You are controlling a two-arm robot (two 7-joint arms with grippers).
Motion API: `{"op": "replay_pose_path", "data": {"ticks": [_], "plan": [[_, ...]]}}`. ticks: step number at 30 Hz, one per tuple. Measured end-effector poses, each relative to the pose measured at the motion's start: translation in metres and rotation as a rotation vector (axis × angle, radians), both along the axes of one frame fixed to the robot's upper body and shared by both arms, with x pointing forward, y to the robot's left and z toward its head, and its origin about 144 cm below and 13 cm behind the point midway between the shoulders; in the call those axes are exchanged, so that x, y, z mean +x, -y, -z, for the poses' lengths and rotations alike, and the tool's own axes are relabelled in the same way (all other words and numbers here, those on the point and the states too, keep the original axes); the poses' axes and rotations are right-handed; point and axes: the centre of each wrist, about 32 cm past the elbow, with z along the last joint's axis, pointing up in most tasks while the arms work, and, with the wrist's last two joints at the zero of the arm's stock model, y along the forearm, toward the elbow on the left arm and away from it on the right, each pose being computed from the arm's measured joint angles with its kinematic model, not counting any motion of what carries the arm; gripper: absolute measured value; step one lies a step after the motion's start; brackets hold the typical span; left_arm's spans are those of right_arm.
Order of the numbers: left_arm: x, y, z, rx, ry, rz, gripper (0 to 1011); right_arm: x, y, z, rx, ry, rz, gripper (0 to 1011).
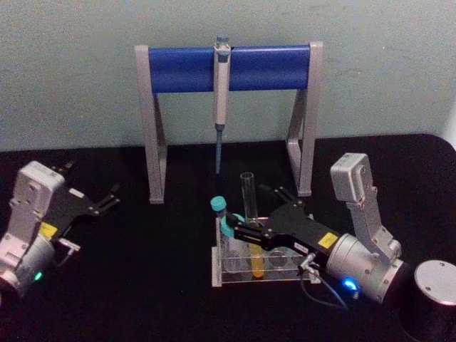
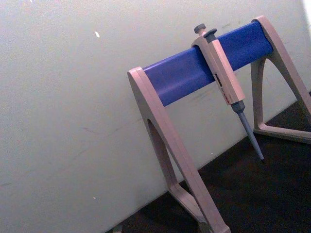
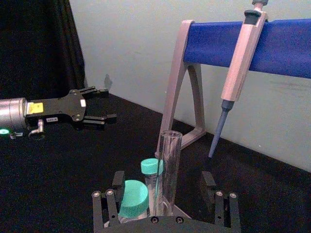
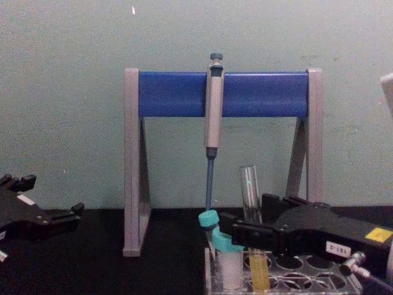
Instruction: Pick up the test tube from the test tube rack, shake it, then place it back into the test tube rack.
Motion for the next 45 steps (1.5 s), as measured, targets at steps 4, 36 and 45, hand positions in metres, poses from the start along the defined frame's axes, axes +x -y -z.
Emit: {"op": "replay_pose_path", "data": {"ticks": [4, 36, 45], "plan": [[0.0000, 0.0000, 0.0000, 0.000, 0.000, 0.000, 1001, -0.0001, 0.0001, 0.0001, 0.000, -0.001, 0.000, 1000], [0.0000, 0.0000, 0.0000, 0.000, 0.000, 0.000, 1001, -0.0002, 0.0004, -0.0002, 0.000, 0.003, 0.001, 383], [0.0000, 0.0000, 0.0000, 0.000, 0.000, 0.000, 1001, -0.0002, 0.0004, -0.0002, 0.000, 0.003, 0.001, 229]]}}
